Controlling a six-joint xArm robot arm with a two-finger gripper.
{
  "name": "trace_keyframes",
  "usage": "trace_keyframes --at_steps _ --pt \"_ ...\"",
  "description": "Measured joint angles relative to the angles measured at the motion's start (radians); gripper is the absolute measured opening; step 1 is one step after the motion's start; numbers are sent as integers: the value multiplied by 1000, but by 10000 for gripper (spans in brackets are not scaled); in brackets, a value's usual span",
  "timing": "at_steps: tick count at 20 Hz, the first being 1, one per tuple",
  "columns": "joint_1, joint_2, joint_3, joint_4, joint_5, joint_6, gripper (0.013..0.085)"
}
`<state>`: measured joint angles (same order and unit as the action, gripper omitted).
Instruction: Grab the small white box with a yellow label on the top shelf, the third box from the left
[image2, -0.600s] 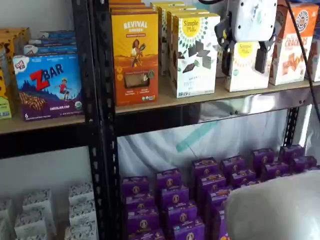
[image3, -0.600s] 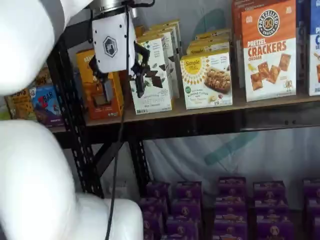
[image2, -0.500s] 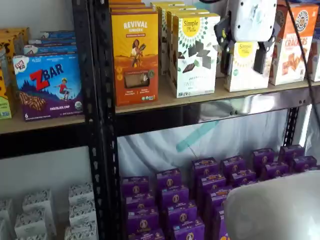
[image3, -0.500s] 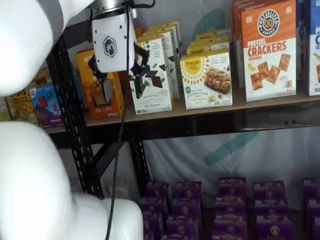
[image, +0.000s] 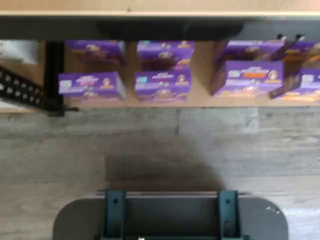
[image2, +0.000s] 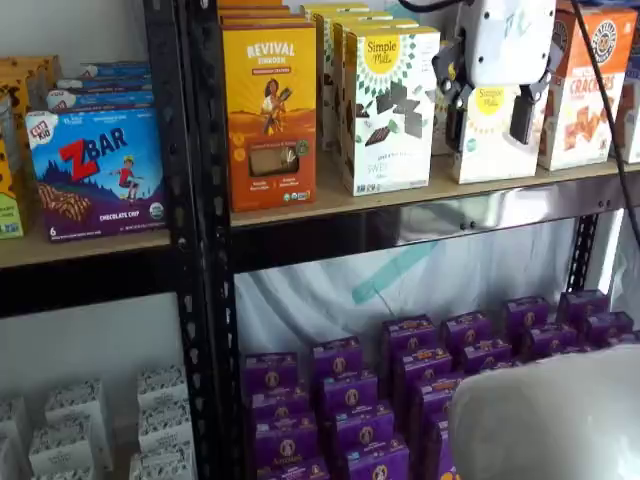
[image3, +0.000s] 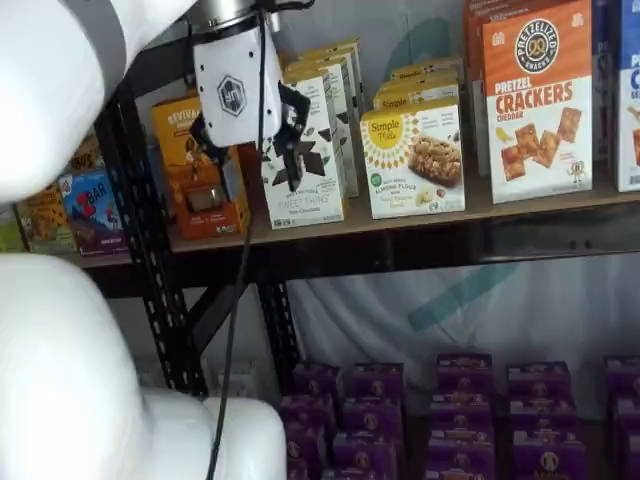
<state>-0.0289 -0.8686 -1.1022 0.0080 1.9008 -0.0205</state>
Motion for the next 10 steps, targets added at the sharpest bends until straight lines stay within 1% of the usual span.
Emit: trace_keyframes --at_steps 5,7,10 --pt "-107 48 5 -15 -100 -106 850" --pt "-138 68 3 -17 -134 -137 850" --pt "-198 110 -7 -6 -194 -193 850"
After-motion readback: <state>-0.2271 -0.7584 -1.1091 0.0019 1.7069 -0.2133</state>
